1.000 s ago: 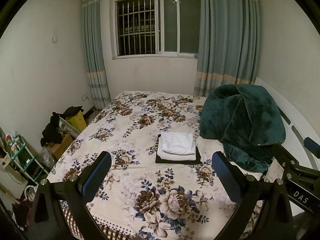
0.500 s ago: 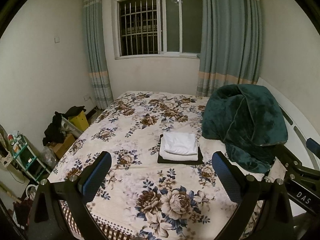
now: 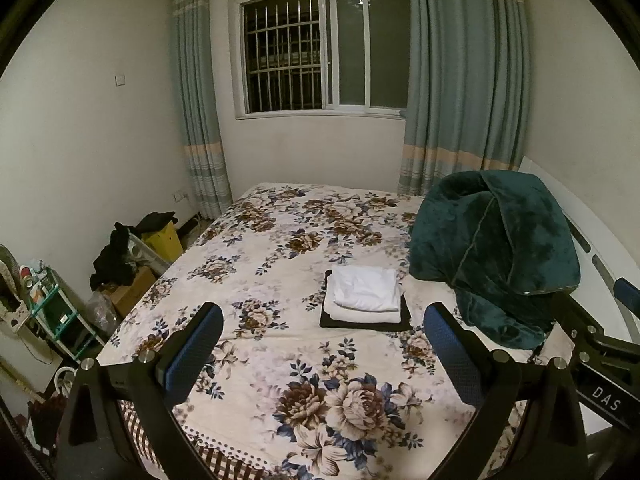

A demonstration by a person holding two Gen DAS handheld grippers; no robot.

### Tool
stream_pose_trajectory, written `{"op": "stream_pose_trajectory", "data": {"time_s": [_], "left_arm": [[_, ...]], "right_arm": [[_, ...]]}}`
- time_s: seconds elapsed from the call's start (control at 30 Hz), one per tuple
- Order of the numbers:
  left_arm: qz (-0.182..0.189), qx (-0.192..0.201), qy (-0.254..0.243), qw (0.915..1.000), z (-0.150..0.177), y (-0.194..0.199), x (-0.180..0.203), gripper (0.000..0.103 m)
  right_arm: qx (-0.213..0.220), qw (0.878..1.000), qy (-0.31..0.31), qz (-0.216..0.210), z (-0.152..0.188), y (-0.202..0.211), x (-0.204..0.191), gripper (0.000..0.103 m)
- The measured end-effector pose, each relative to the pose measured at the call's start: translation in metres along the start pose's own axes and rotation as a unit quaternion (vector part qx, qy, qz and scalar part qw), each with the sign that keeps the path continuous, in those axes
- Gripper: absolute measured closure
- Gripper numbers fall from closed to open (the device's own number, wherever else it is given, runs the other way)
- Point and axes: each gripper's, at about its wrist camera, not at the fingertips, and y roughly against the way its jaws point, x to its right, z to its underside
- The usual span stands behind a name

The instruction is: Fold small clothes

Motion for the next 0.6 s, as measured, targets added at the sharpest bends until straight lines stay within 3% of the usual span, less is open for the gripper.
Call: {"op": "stream_pose_trajectory", "data": {"time_s": [0.6], "left_arm": [[-0.011,0.011,0.002,0.9999,0.001,0.004,-0.014,0.000]], "right_arm": [[0.001,1.000,-0.001,0.000,0.000,0.003,-0.002,0.000]]}}
